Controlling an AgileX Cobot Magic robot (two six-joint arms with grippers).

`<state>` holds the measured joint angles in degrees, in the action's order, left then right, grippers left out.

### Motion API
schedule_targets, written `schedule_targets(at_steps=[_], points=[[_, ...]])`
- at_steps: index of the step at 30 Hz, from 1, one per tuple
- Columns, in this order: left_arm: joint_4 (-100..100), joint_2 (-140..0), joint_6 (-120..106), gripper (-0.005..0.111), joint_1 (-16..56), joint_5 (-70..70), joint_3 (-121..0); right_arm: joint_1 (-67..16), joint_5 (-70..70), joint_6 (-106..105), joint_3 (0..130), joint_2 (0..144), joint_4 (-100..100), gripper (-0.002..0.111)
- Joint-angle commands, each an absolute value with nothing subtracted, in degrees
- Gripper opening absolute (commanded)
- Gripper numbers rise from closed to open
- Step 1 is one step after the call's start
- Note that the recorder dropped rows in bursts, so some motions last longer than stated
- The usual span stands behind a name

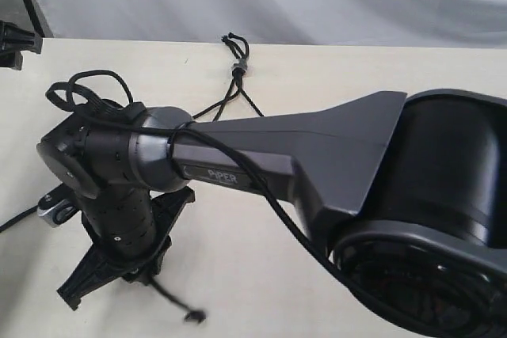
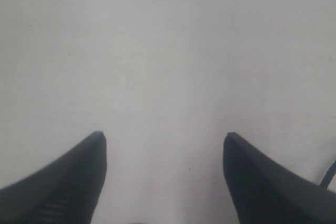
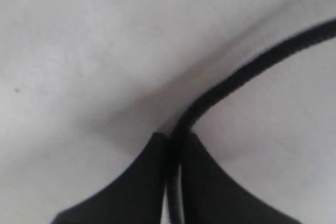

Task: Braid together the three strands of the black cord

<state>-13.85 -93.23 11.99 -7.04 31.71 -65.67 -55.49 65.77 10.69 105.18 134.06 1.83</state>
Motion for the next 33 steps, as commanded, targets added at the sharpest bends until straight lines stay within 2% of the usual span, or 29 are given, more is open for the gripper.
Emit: schedule_targets(at_steps=[1,8,11,18,25,33], points=[[-13.1,-92.6,11.8,0.061,-7.2,31.3,-65.5,-55.4,70.0,8.1,104.9,133.6,9.8,0.0],[-12.8,-92.6,11.8,0.061,-7.2,31.5,-65.5,-51.2,70.0,9.2,102.8,121.3,18.2,0.0],[-11.7,-92.6,11.8,0.061,-7.2,31.5,-65.5,-45.2,70.0,10.1,100.2,114.4,18.2,0.0],[-10.9,-92.7,11.8,0.061,-7.2,31.5,-65.5,-25.0,67.3,12.8,89.0,102.9,18.2,0.0],[-7.7,-92.8,11.8,0.061,-7.2,31.3,-65.5,-9.2,56.5,14.7,79.1,103.9,16.4,0.0],[-7.0,-93.4,11.8,0.061,-7.2,31.3,-65.5,-0.7,47.9,15.8,74.4,110.4,15.9,0.0]])
